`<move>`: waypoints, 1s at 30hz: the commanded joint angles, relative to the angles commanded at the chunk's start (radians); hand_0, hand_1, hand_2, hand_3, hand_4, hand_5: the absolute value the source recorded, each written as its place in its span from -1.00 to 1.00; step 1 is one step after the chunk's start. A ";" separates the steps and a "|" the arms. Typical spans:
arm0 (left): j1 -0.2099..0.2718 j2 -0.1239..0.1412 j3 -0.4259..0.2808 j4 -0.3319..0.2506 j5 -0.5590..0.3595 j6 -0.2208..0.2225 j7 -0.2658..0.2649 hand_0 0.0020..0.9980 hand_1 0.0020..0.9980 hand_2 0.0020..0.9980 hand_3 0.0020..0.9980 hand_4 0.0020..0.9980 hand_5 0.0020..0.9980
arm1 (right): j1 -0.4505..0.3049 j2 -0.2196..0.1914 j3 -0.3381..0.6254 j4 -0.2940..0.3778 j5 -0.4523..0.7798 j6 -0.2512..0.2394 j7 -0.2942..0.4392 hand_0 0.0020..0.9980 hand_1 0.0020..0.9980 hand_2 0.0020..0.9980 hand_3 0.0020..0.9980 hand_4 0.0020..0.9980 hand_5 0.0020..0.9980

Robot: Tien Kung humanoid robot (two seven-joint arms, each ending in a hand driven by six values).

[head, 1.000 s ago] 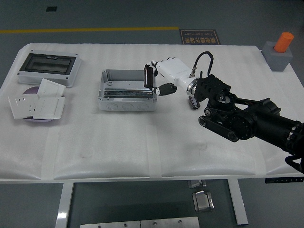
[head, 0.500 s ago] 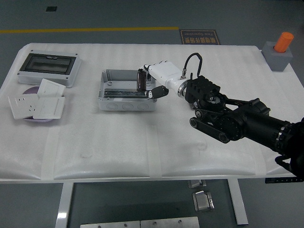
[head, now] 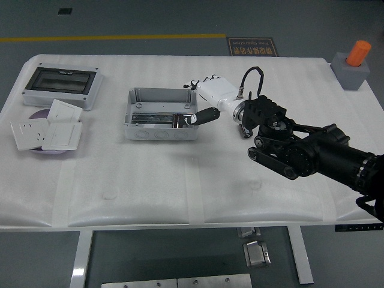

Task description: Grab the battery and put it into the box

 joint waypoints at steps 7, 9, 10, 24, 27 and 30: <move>0.007 -0.001 0.011 0.001 -0.021 0.004 -0.004 0.19 0.24 -0.11 0.22 -0.16 -0.09 | -0.021 -0.135 -0.072 -0.035 -0.020 0.054 0.018 0.89 0.67 0.66 0.82 1.00 0.44; 0.007 -0.001 0.015 0.001 -0.026 0.005 -0.006 0.19 0.24 -0.11 0.22 -0.17 -0.09 | -0.029 -0.159 -0.053 -0.040 -0.055 0.089 0.026 0.86 0.66 0.65 0.80 1.00 0.45; 0.007 -0.001 0.016 0.001 -0.029 0.006 -0.006 0.19 0.24 -0.11 0.22 -0.17 -0.09 | -0.032 -0.168 -0.043 -0.042 -0.074 0.107 0.030 0.86 0.66 0.65 0.80 1.00 0.45; 0.005 -0.002 0.038 -0.002 -0.047 0.011 -0.018 0.19 0.23 -0.11 0.22 -0.17 -0.10 | -0.061 -0.181 0.015 -0.031 -0.197 0.176 0.062 0.84 0.64 0.62 0.77 1.00 0.42; 0.006 -0.001 0.040 -0.003 -0.049 0.012 -0.020 0.19 0.23 -0.12 0.21 -0.17 -0.10 | -0.068 -0.181 0.025 -0.032 -0.218 0.183 0.066 0.83 0.63 0.62 0.76 1.00 0.43; 0.007 0.000 0.042 -0.004 -0.049 0.013 -0.021 0.19 0.23 -0.12 0.21 -0.17 -0.10 | -0.077 -0.183 0.032 -0.033 -0.233 0.177 0.066 0.83 0.63 0.62 0.76 1.00 0.43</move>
